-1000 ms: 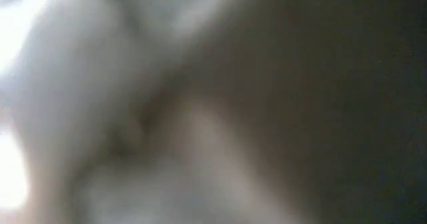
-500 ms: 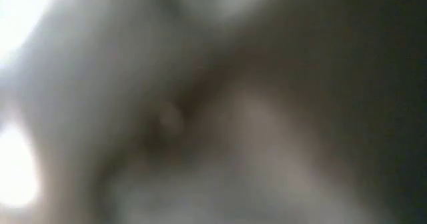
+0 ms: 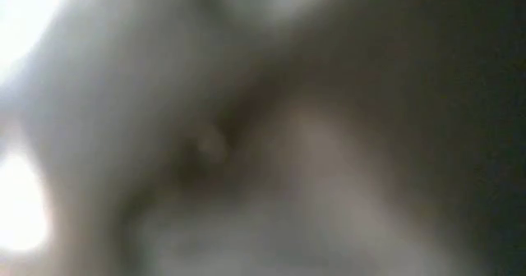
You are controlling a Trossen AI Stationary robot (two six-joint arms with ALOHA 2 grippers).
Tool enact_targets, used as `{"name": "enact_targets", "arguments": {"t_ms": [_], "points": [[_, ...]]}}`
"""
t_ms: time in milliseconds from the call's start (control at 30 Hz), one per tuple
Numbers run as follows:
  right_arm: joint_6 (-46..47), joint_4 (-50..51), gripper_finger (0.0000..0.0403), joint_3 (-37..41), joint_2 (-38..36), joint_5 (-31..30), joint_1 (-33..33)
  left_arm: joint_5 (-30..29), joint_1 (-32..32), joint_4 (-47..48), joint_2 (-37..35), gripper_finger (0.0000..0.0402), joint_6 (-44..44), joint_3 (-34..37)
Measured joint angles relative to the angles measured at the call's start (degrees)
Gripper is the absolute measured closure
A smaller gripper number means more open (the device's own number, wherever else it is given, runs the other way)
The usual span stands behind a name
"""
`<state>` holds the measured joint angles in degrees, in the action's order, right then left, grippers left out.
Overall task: Pick and place slides into the shelf
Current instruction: Put the black slides under the shelf
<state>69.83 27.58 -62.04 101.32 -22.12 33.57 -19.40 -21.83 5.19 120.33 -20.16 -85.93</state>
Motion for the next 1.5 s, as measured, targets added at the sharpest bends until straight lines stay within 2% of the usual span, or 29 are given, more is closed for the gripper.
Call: {"name": "enact_targets", "arguments": {"t_ms": [233,400,700,933,1067,1267,1500], "points": [[-6.6,1.8,0.0403,0.0,0.0,-1.0,-5.6,-7.9,1.0,4.2,0.0,0.0201,3.1,0.0],[-6.6,1.7,0.0403,0.0,0.0,-0.7,-5.9,-7.6,2.3,5.4,0.0,0.0205,6.9,0.0],[1.1,0.6,0.0402,0.1,-0.2,-0.3,0.0,-7.8,3.3,7.0,0.0,0.0208,9.2,0.0],[-4.3,-4.5,0.0403,0.2,-0.2,-6.6,-0.8,-8.4,4.1,8.1,-0.1,0.0211,9.2,0.1],[-6.3,-1.3,0.0403,0.2,-0.2,-7.2,-2.5,-8.4,5.1,10.9,-0.3,0.0211,9.2,0.0],[-3.9,2.5,0.0402,0.0,-0.2,-8.4,-2.0,-8.7,6.6,16.1,0.1,0.0212,9.3,0.0],[-3.6,2.4,0.0402,0.0,-0.2,-8.2,-1.1,-10.8,7.4,13.7,0.1,0.0216,10.3,0.1]]}}
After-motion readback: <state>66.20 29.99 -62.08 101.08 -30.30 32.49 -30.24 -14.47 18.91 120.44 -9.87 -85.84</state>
